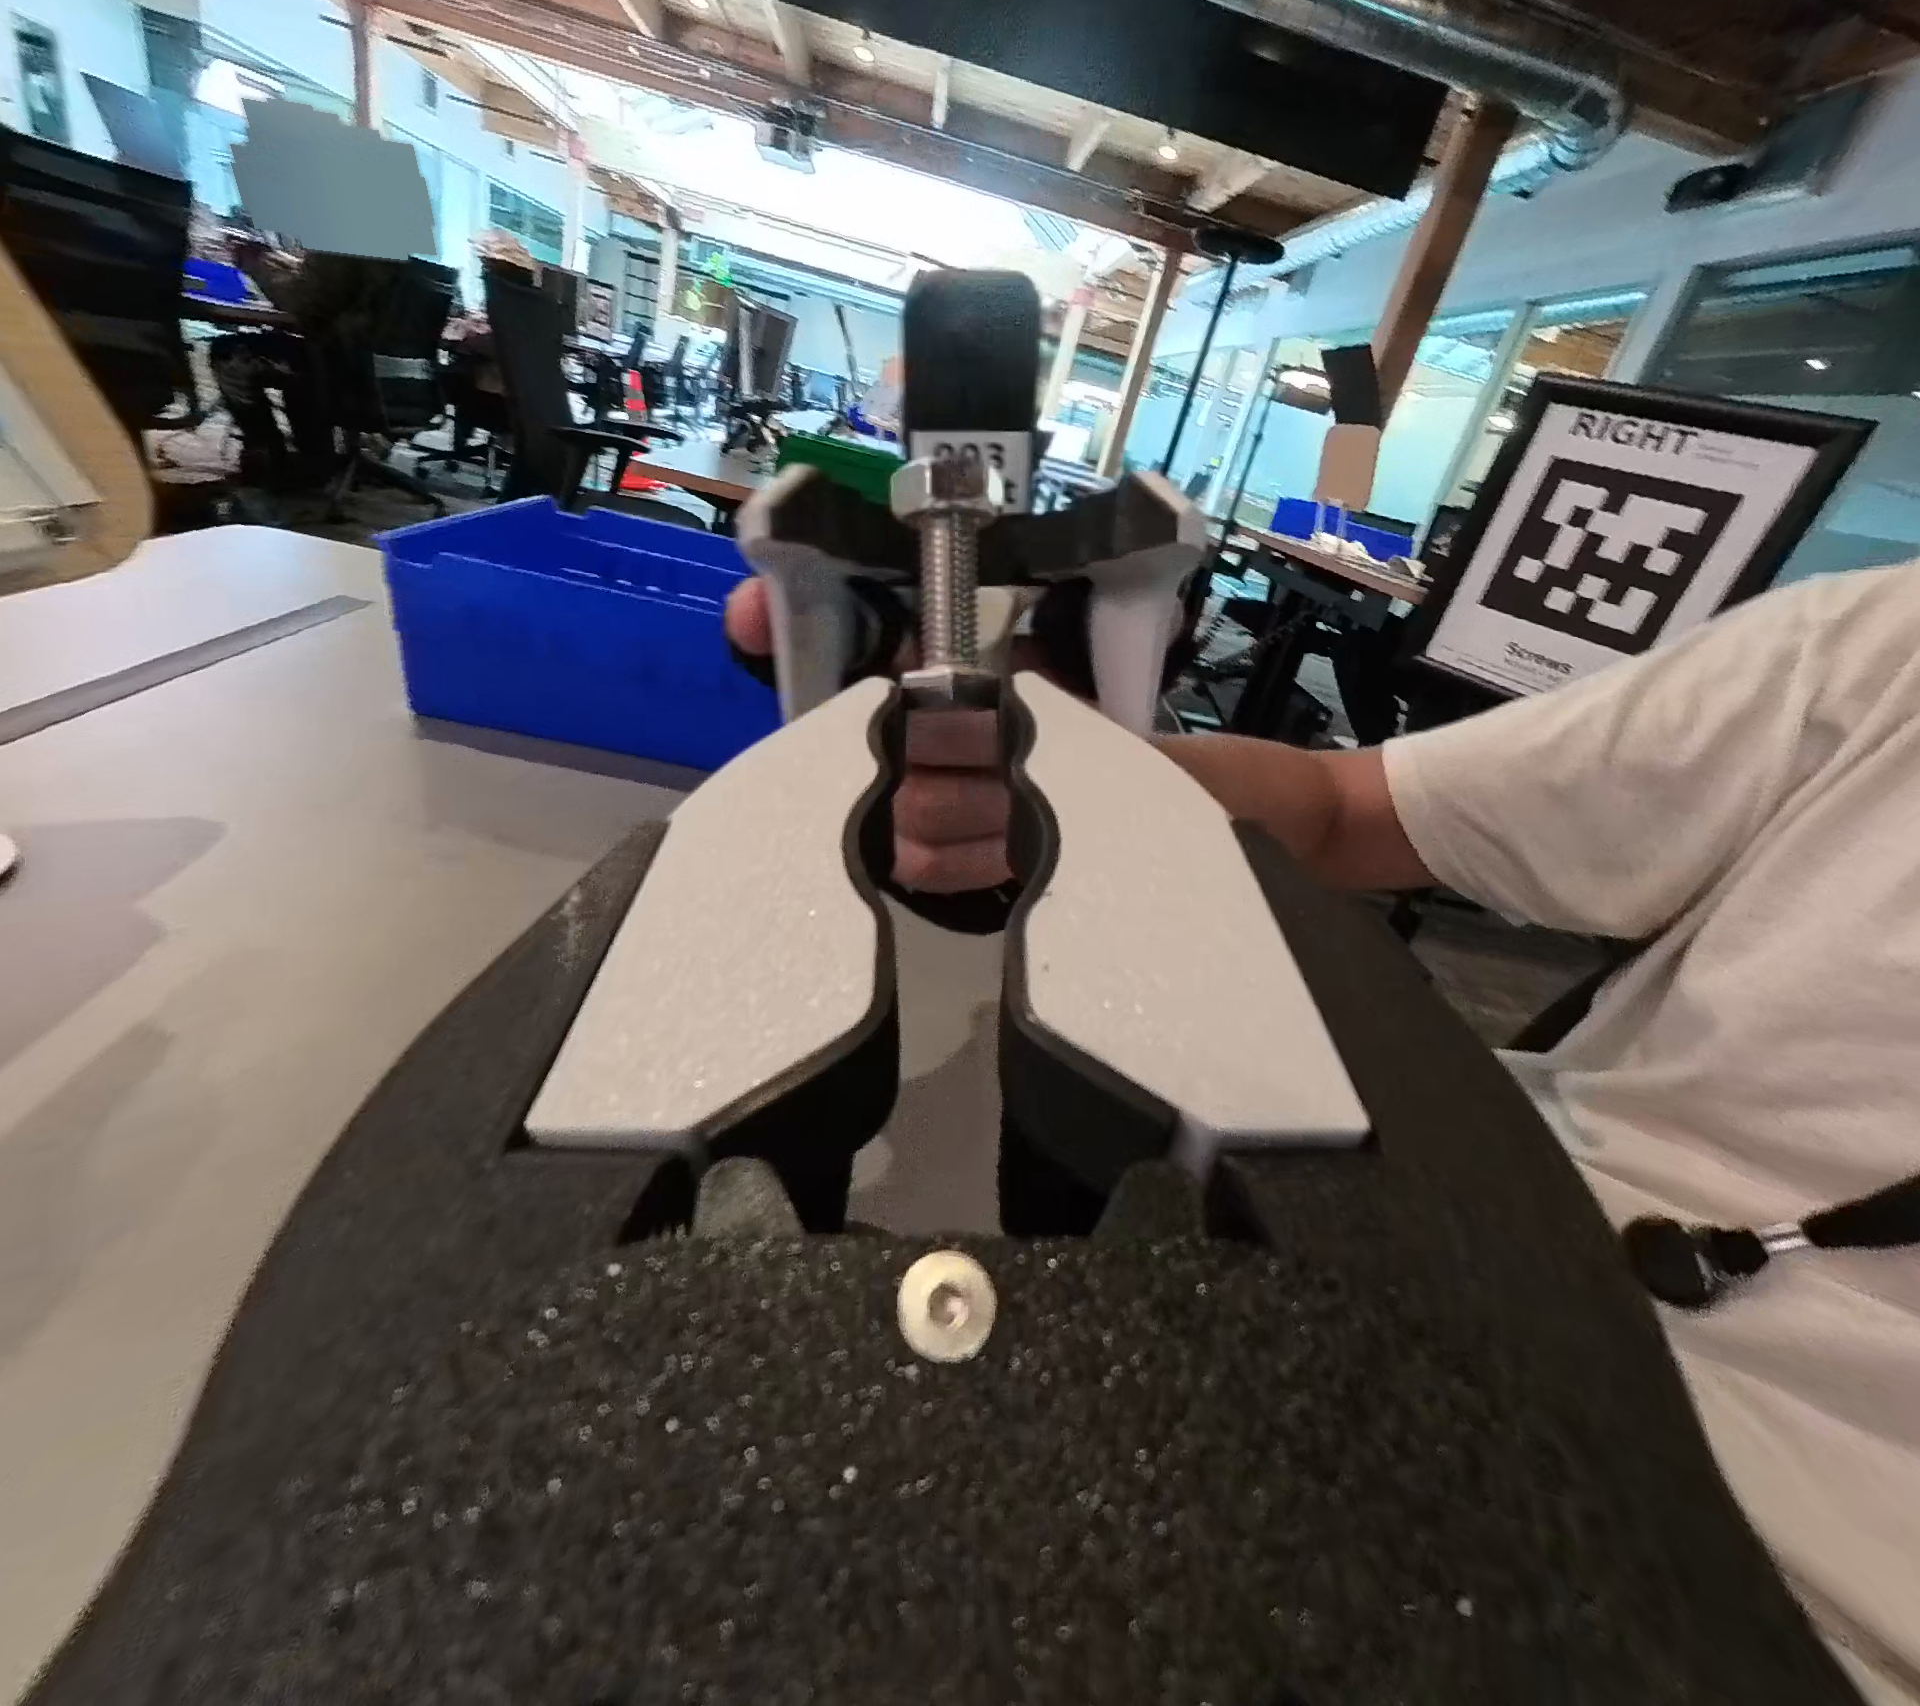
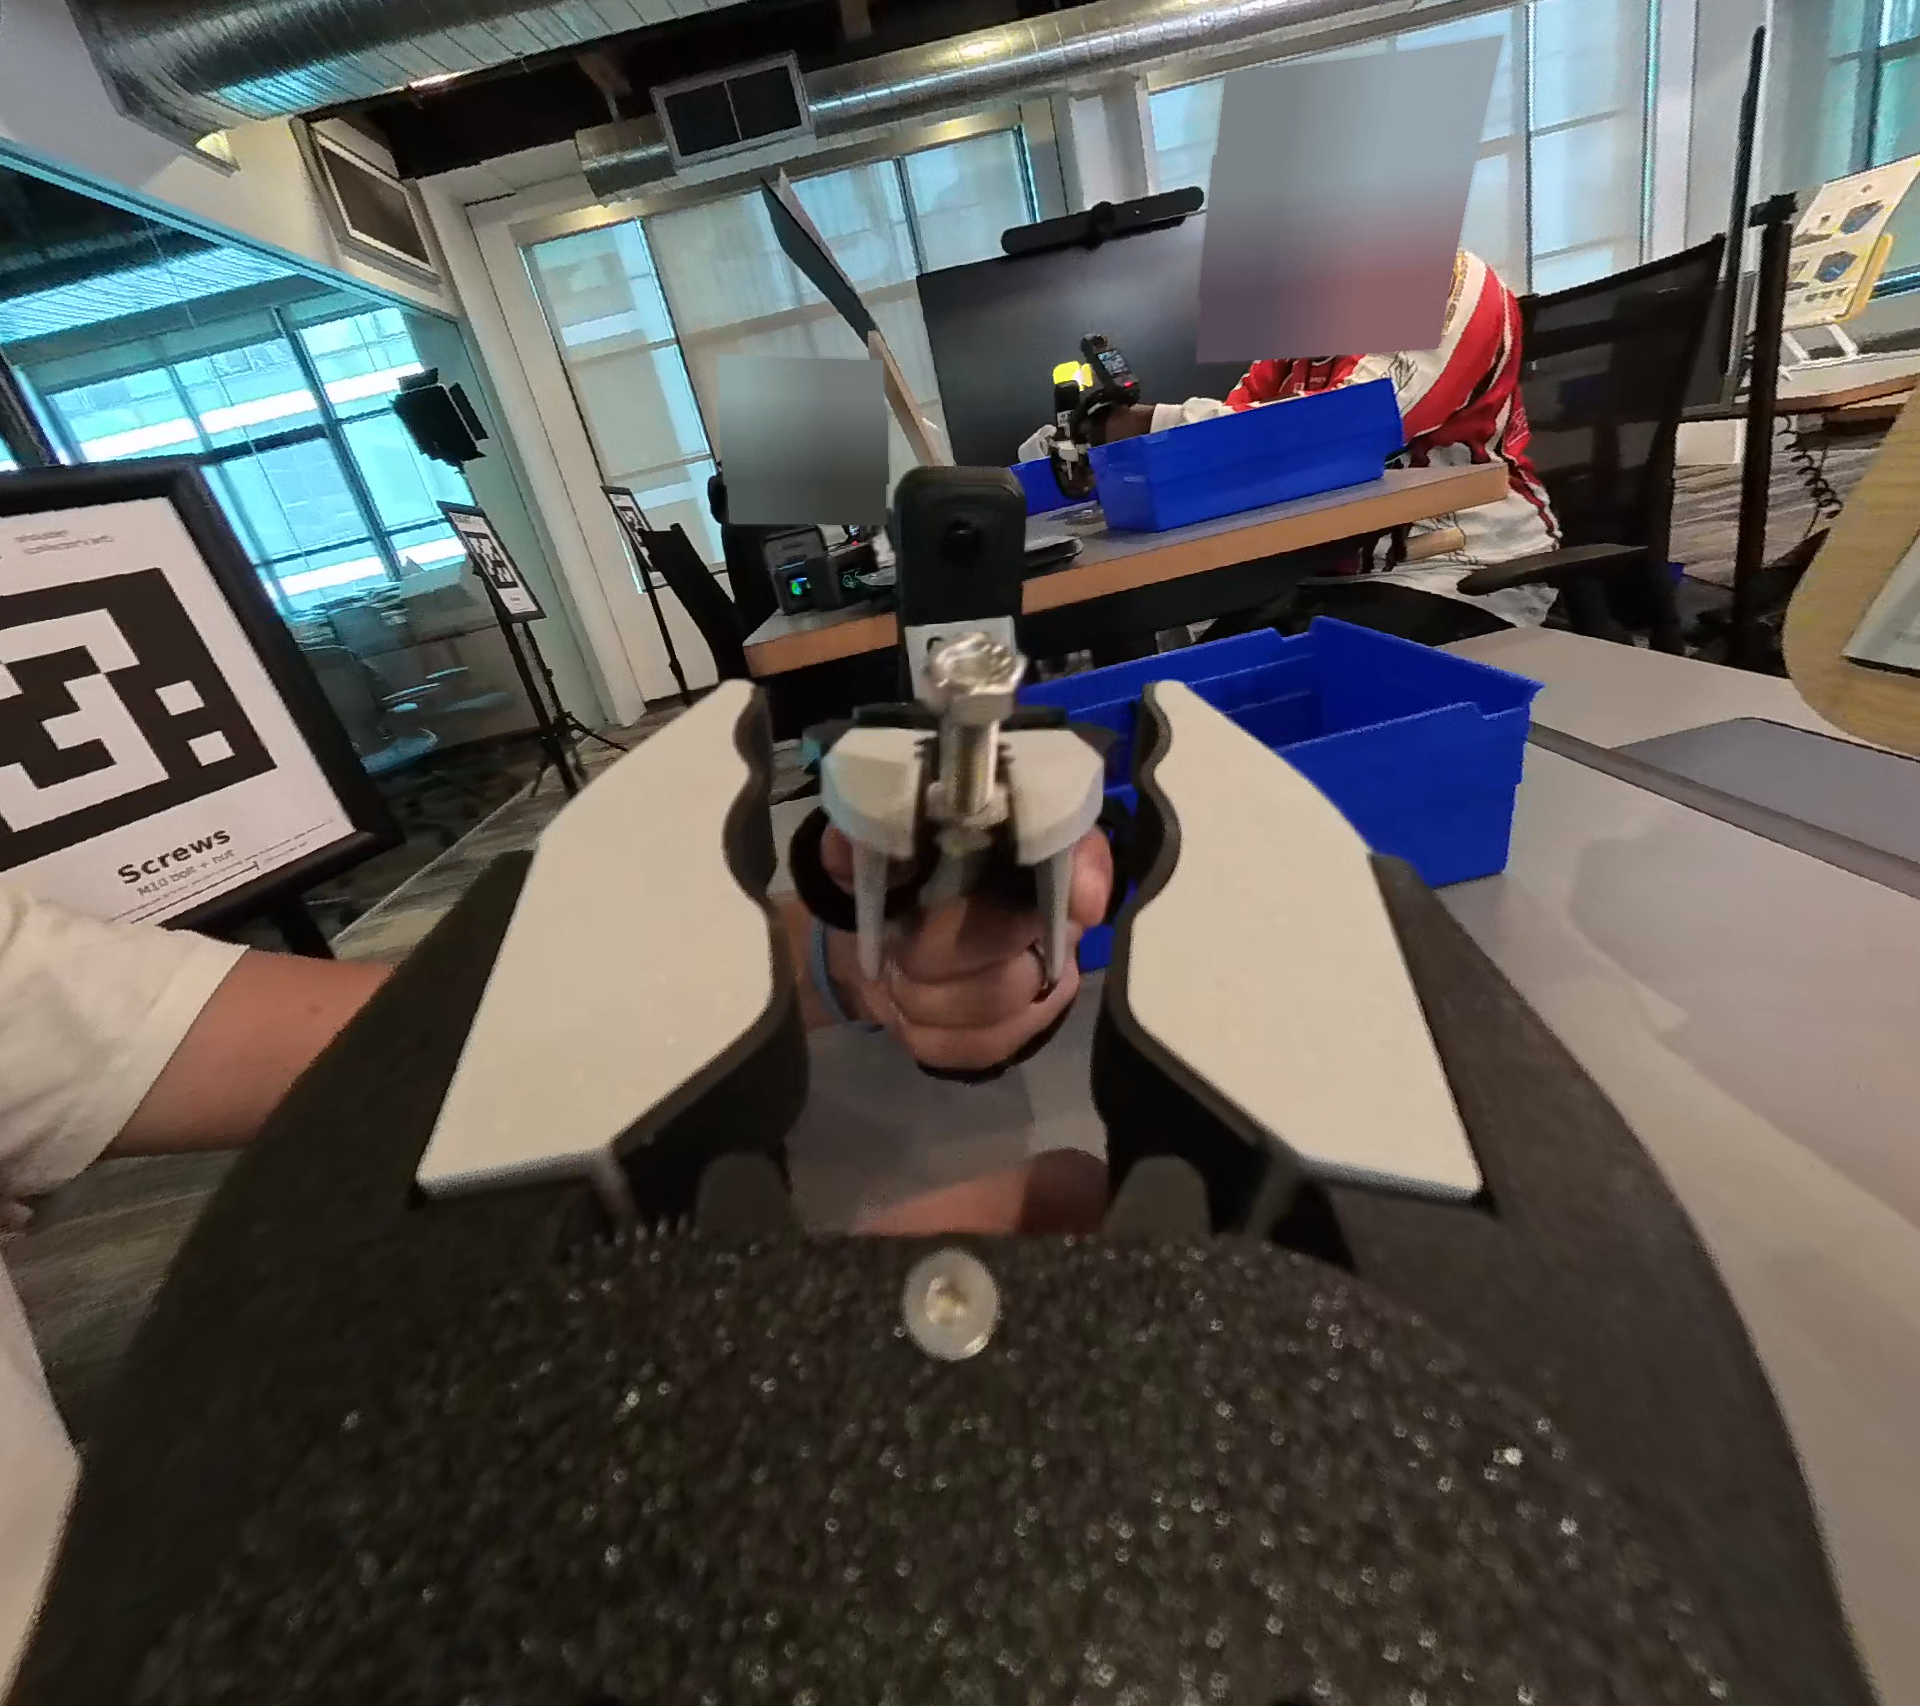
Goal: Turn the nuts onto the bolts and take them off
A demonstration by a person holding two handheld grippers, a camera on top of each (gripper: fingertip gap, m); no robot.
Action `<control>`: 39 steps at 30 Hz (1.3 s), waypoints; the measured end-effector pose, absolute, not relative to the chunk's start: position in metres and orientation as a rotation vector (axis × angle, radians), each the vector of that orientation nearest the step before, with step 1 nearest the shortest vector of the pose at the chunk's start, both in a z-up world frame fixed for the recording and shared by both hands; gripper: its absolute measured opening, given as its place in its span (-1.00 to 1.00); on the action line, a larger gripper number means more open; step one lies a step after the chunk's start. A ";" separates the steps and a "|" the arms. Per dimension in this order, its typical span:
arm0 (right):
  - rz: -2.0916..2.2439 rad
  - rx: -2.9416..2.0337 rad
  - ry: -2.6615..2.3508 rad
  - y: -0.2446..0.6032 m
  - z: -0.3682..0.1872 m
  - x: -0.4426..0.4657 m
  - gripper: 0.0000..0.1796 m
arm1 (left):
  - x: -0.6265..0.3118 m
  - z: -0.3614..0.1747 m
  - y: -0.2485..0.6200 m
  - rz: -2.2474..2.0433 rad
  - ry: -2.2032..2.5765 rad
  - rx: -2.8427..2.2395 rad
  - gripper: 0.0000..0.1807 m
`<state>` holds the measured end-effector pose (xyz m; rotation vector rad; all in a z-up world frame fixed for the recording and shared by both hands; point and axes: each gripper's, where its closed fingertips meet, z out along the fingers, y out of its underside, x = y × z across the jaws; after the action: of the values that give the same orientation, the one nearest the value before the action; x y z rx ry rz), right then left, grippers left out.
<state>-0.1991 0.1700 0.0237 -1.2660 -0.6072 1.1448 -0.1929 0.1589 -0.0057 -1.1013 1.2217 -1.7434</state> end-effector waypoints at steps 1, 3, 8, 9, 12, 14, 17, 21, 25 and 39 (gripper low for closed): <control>1.157 -1.262 -0.613 0.170 0.024 -0.203 -0.26 | -0.191 -0.007 0.153 -1.748 1.249 -1.093 -0.82; 1.188 -1.243 -0.631 0.166 0.025 -0.211 -0.27 | -0.187 -0.011 0.149 -1.726 1.278 -1.104 -0.82; 1.162 -1.238 -0.634 0.161 0.023 -0.212 -0.19 | -0.190 -0.012 0.167 -1.703 1.204 -1.147 -0.82; 1.157 -1.248 -0.632 0.160 0.021 -0.209 -0.19 | -0.192 -0.009 0.173 -1.694 1.175 -1.153 -0.82; 1.142 -1.241 -0.619 0.160 0.020 -0.198 -0.29 | -0.197 -0.004 0.183 -1.699 1.118 -1.163 -0.82; 1.136 -1.251 -0.605 0.163 0.020 -0.194 -0.29 | -0.199 -0.002 0.178 -1.724 1.134 -1.145 -0.82; 1.146 -1.241 -0.599 0.167 0.025 -0.199 -0.29 | -0.194 -0.005 0.162 -1.742 1.209 -1.115 -0.82; 1.179 -1.215 -0.631 0.162 0.027 -0.215 -0.29 | -0.187 -0.009 0.156 -1.723 1.237 -1.120 -0.82; 1.136 -1.240 -0.624 0.161 0.022 -0.214 -0.18 | -0.191 -0.008 0.170 -1.695 1.181 -1.140 -0.82; 0.368 -1.246 -1.075 0.157 0.019 -0.178 -0.33 | -0.201 -0.001 0.174 -1.713 1.181 -1.140 -0.82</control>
<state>-0.1775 0.1573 0.0191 -1.2461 -1.0753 0.3680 -0.2014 0.1744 -0.0008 -1.1396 1.1813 -1.7134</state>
